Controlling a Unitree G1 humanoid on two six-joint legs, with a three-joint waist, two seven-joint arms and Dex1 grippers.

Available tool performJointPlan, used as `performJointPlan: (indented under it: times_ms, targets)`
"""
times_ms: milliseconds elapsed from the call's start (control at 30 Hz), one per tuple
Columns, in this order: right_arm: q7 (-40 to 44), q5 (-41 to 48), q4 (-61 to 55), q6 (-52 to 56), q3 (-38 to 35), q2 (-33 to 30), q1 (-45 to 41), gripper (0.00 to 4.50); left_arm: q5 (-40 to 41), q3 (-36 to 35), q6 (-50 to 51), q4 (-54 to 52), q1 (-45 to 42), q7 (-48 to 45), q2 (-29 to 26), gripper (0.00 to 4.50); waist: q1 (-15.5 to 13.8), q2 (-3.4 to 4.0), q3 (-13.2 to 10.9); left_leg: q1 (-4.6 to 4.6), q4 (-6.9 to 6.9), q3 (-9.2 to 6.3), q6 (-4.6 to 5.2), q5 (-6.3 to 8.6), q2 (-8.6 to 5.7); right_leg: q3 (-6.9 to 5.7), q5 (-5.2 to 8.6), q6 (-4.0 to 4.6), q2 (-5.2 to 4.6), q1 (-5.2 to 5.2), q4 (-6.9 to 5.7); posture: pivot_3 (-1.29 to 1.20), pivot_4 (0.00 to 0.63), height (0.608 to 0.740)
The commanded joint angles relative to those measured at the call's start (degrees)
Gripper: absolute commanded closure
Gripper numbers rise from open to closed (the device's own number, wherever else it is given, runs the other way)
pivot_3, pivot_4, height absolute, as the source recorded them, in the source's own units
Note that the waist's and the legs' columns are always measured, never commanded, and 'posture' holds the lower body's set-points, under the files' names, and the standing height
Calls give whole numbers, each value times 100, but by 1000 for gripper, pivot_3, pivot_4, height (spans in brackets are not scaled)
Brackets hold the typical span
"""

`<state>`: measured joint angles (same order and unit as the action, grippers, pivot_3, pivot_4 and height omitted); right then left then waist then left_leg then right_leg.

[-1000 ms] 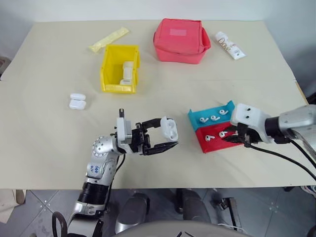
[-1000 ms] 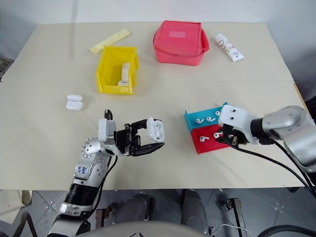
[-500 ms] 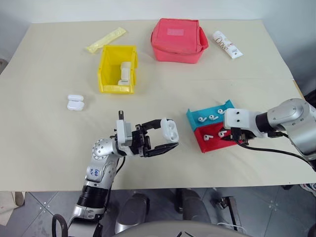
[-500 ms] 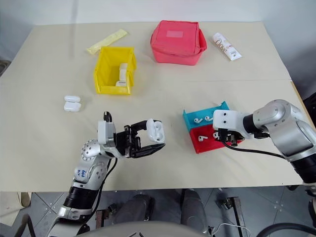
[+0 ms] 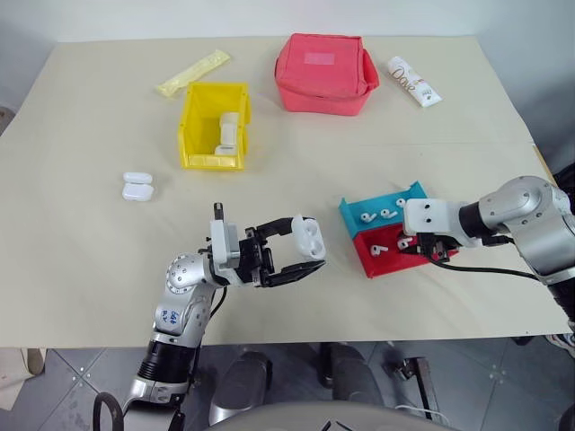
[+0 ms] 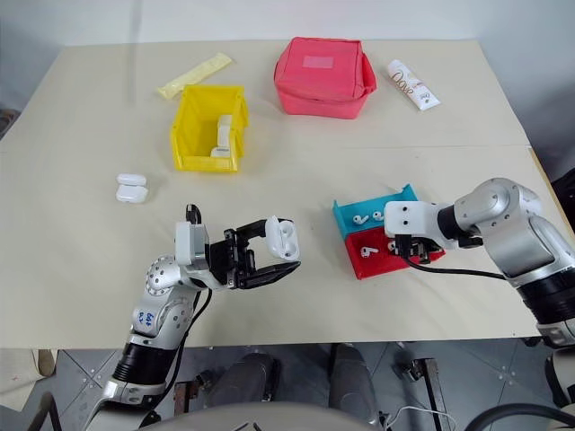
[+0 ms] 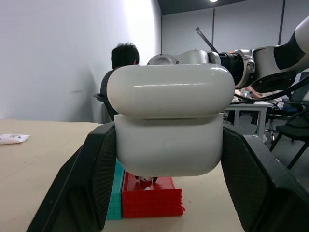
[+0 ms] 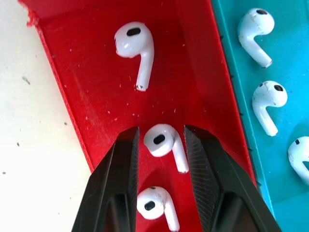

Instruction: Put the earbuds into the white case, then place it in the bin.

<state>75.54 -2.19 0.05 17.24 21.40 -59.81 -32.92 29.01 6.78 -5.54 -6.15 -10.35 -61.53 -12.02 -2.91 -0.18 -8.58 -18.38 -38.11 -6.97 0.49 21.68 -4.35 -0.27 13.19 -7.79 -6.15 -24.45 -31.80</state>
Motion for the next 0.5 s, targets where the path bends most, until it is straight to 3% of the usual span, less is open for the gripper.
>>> performJointPlan:
  times_ms: [33,500]
  targets:
    - [109,-94,21,-161,-95,47,-111,3001,42,1,-74,-278,59,72,-13,1711,-1,0,0,0,0,0,0,0,0,0,0,0,0,0,0,0,150,740]
    - [255,-332,326,-555,-60,102,-131,3001,16,20,-81,-323,74,173,-29,1711,-2,0,1,2,-1,0,0,0,0,0,0,0,0,2,-1,0,150,740]
